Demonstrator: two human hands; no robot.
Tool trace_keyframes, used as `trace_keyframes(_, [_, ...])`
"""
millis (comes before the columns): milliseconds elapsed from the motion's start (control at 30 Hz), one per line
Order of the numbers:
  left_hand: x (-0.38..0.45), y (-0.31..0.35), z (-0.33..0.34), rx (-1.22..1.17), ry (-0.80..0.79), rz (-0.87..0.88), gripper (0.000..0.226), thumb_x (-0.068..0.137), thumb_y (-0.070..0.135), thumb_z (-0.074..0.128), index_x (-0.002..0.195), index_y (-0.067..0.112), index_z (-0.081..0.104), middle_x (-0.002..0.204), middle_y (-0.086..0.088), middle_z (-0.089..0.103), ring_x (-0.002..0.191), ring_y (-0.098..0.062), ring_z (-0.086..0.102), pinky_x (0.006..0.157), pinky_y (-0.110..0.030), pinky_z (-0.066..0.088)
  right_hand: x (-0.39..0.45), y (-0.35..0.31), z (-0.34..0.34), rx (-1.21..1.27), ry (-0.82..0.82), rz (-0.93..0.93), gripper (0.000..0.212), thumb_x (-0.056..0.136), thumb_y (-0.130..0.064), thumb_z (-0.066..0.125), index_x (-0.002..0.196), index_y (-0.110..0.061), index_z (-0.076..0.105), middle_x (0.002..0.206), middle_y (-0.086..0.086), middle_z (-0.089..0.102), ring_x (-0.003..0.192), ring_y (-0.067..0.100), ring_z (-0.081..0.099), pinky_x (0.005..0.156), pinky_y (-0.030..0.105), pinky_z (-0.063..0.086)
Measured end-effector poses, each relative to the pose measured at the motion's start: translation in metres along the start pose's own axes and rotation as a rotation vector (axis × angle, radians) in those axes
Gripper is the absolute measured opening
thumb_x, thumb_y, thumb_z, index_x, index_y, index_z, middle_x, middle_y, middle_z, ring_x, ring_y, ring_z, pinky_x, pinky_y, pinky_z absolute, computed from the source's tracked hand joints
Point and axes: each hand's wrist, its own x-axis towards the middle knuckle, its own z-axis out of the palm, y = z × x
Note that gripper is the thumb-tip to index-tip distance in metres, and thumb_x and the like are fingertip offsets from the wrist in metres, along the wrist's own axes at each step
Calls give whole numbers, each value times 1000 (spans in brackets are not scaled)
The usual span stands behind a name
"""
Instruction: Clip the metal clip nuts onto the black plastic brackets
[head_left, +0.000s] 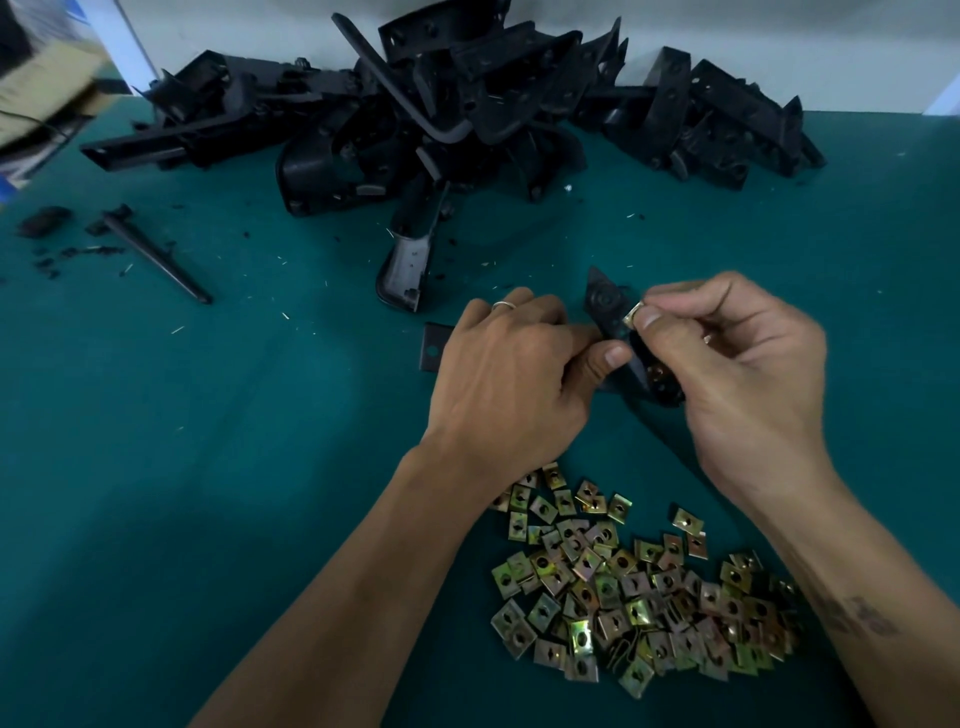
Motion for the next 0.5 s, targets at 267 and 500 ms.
trace_keyframes(267, [0, 1, -1, -4, 17, 4, 55, 102, 54, 35, 89, 20, 76, 81, 0, 63, 81, -26, 56, 75, -44, 42, -2, 2, 7, 151, 129, 55, 22, 86, -6, 74, 76, -26, 75, 74, -2, 66, 72, 9, 58, 69, 19, 50])
trace_keyframes(500, [-1, 1, 0, -4, 32, 11, 54, 102, 52, 36, 87, 19, 76, 80, 0, 63, 80, -26, 56, 76, -46, 43, -1, 3, 5, 76, 118, 34, 20, 87, -10, 74, 77, -28, 75, 76, 13, 59, 70, 15, 54, 65, 22, 50])
